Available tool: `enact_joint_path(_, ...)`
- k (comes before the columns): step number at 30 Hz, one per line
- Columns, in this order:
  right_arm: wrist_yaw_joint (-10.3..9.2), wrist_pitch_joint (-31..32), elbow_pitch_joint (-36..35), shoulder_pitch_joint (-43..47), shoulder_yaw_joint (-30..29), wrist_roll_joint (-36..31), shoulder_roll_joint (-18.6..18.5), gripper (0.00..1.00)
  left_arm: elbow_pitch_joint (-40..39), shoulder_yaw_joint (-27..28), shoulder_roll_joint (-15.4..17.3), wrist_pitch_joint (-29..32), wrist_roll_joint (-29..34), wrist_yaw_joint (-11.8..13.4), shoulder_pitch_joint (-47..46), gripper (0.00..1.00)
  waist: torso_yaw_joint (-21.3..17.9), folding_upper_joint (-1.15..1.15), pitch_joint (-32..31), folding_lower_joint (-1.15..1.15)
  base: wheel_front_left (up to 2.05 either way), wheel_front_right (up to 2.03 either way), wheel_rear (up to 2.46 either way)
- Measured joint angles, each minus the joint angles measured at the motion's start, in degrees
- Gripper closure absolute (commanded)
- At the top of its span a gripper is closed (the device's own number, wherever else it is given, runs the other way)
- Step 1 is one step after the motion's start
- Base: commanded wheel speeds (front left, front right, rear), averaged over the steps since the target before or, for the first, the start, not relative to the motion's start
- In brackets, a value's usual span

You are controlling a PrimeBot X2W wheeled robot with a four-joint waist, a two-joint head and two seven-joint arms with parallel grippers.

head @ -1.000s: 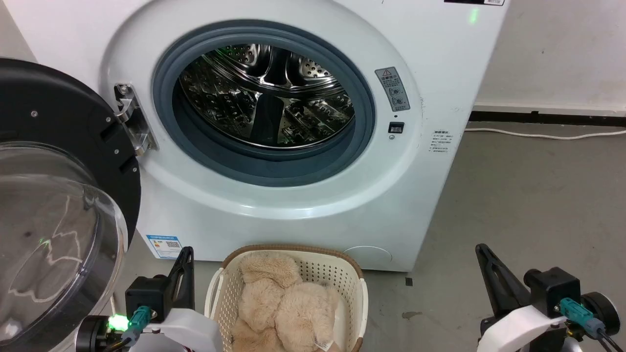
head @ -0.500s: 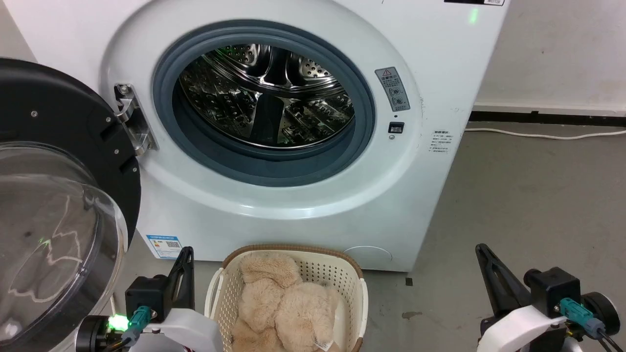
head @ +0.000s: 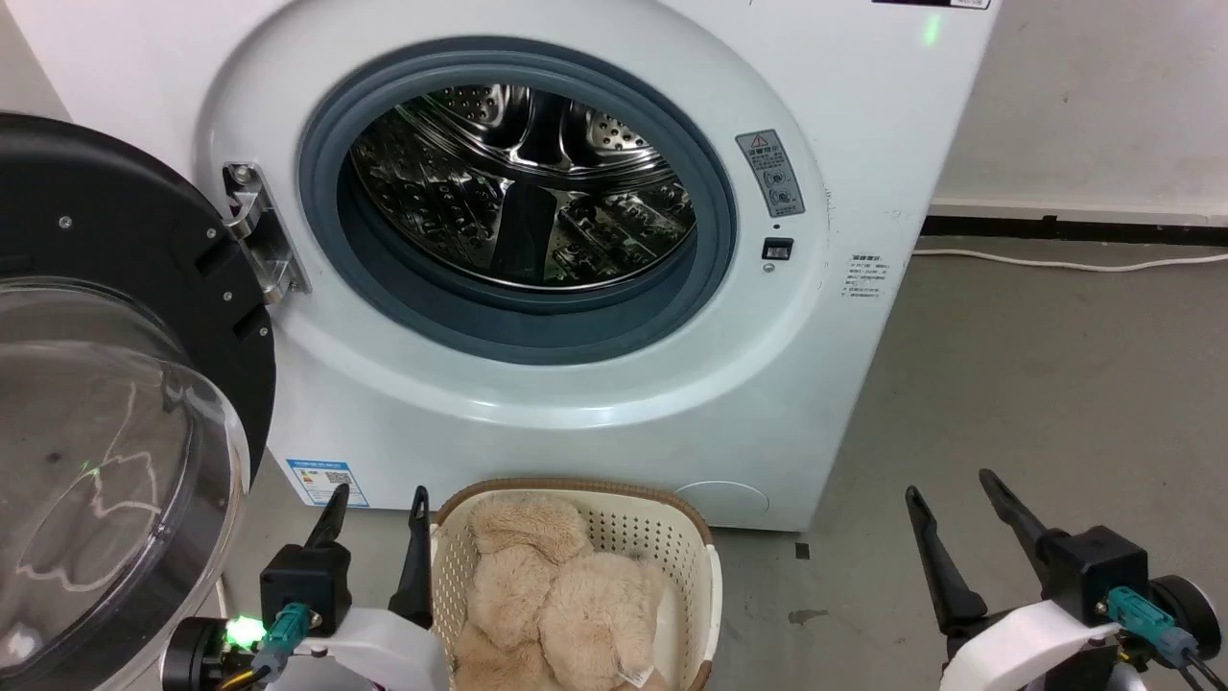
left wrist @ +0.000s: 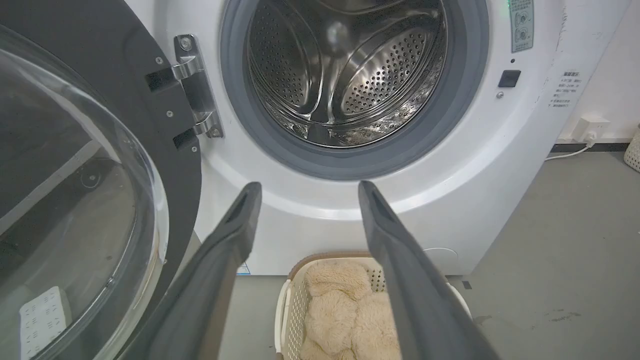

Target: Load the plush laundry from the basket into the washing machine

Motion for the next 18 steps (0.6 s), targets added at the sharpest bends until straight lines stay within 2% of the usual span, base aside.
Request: enact_joint_path(18, -0.01, -2.0, -0.5, -0.1, -1.0, 4.2, 0.0, 0.0, 6.8, -5.7, 0.0, -1.8, -1.9, 0.5, -3.5, 0.0, -2.7, 0.0, 5.3, 0.0, 0.0, 0.0, 0.0)
